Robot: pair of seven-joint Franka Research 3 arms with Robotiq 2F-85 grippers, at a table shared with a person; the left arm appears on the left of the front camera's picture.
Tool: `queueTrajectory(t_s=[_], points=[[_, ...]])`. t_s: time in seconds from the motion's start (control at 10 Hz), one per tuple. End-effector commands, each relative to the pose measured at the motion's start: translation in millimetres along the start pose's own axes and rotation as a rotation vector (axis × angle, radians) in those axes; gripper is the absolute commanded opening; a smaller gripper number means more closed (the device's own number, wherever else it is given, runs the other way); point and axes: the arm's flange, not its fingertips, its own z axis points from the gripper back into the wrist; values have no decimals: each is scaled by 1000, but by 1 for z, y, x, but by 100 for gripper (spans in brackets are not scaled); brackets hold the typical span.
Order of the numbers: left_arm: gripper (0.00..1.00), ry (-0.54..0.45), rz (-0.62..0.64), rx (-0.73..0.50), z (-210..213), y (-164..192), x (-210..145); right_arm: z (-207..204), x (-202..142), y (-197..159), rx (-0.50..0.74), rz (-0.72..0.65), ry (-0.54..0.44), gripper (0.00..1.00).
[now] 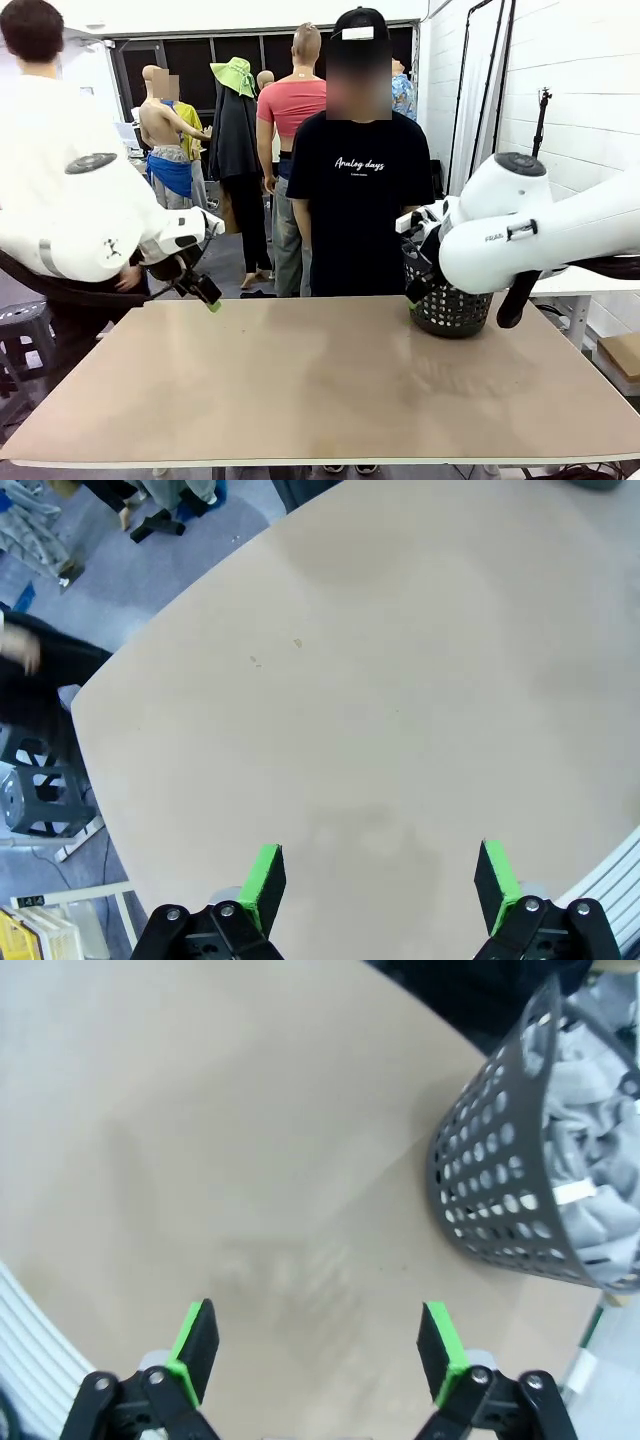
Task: Fold the training pants.
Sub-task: Grab both ends of the Training pants handed by a person.
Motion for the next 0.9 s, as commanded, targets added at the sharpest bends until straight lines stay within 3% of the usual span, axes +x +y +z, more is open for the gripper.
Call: queueTrajectory(t_s=[0.0,0.3,0.6,0.7,0.8], points=[[100,-34,-5,-19,18,-5,-1,19,0,-3,67,23,-44,100],[100,-102,-16,15,47,-11,-7,40,-1,2,42,27,-100,100],[100,-99,-37,34,54,-18,-15,51,0,4,25,32,-106,100],[100,-60,-15,72,53,-18,-14,51,1,3,27,14,-93,100],[100,-110,-24,33,59,-11,4,52,10,4,8,10,-111,100]])
